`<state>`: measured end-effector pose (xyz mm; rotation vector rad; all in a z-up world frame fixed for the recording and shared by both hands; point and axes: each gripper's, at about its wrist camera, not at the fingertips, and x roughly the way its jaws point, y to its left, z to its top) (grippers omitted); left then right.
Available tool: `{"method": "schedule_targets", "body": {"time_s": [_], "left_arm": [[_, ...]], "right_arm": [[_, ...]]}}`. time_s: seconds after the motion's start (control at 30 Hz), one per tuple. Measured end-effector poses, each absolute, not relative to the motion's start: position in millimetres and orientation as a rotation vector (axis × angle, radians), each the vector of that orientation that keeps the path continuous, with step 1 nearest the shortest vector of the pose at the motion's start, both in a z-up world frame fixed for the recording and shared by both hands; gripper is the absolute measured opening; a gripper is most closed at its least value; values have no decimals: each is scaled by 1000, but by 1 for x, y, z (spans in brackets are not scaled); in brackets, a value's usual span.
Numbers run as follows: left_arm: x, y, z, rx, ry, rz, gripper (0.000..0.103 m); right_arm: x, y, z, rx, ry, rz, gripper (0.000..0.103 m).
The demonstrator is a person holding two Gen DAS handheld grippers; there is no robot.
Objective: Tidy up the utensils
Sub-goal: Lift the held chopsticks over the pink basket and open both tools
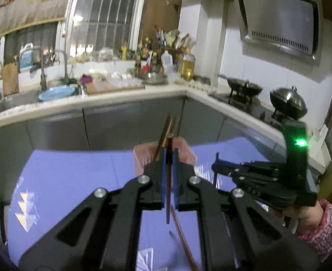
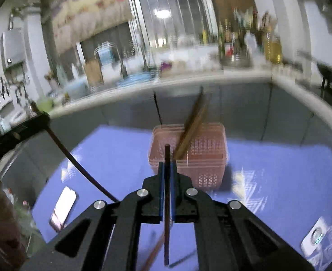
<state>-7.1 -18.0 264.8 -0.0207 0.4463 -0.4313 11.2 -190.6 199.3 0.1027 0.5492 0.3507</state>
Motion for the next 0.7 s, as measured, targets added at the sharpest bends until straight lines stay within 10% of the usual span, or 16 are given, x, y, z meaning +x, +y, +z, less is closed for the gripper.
{"method": "schedule_targets", "body": {"time_s": [0.33, 0.7], "left_arm": [[48, -61, 339, 43, 290, -329, 5], [140, -78, 249, 61, 428, -226, 5]], "right_arm": [[70, -183, 299, 96, 274, 268, 5], [143, -180, 207, 126, 405, 268, 5]]}}
